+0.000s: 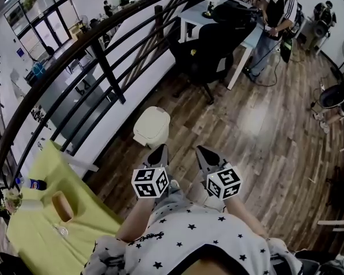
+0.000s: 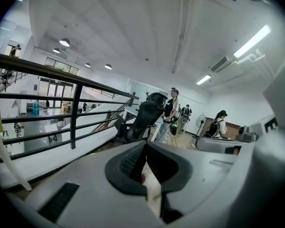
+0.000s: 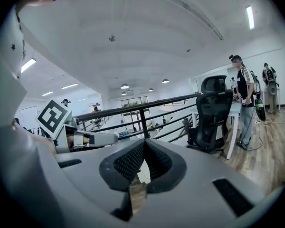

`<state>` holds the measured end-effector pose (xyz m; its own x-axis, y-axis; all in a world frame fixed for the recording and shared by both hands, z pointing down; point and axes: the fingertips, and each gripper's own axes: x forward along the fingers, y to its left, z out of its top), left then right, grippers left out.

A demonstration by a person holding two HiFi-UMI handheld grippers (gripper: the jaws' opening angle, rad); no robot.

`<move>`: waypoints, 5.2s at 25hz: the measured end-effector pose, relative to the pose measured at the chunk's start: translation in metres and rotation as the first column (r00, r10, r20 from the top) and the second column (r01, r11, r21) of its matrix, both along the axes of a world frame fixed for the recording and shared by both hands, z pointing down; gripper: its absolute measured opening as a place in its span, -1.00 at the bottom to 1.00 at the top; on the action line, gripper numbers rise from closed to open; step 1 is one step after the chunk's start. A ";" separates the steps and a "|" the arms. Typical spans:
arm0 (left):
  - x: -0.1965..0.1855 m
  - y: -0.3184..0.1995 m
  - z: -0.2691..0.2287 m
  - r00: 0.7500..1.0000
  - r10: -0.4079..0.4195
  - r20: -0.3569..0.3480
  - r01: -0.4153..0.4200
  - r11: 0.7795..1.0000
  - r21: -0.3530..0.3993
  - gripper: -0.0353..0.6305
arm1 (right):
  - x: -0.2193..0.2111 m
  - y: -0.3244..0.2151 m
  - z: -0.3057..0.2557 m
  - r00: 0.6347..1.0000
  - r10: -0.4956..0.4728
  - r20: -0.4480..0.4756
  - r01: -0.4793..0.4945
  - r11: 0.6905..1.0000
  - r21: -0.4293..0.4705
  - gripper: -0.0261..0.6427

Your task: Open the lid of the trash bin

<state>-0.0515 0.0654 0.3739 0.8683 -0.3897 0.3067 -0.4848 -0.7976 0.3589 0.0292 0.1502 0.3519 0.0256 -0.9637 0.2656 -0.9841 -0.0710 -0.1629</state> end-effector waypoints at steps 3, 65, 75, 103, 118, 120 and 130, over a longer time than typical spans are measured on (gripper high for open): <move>0.006 -0.030 -0.001 1.000 -0.023 0.009 0.023 1.000 0.007 -0.86 | 0.010 -0.034 -0.001 1.000 -0.028 0.004 0.028 1.000 0.004 -0.94; 0.072 -0.283 0.281 0.856 -0.462 0.233 0.513 0.818 -0.260 -0.86 | 0.133 -0.416 0.357 0.883 -0.465 0.071 0.450 0.791 -0.414 -0.94; 0.062 -0.299 0.340 0.853 -0.442 0.275 0.515 0.797 -0.316 -0.86 | 0.140 -0.456 0.446 0.883 -0.467 0.041 0.421 0.753 -0.506 -0.94; 0.043 -0.298 0.405 0.842 -0.413 0.348 0.531 0.750 -0.394 -0.86 | 0.157 -0.490 0.582 0.854 -0.521 0.003 0.376 0.613 -0.695 -0.94; 0.047 -0.291 0.399 0.843 -0.414 0.344 0.528 0.758 -0.382 -0.86 | 0.161 -0.491 0.587 0.860 -0.510 0.019 0.376 0.608 -0.699 -0.94; 0.047 -0.290 0.398 0.839 -0.421 0.345 0.535 0.757 -0.376 -0.86 | 0.161 -0.492 0.587 0.860 -0.510 0.027 0.383 0.607 -0.696 -0.94; 0.019 -0.278 0.398 0.771 -0.505 0.387 0.629 0.698 -0.342 -0.88 | 0.159 -0.491 0.584 0.860 -0.510 0.032 0.388 0.611 -0.690 -0.94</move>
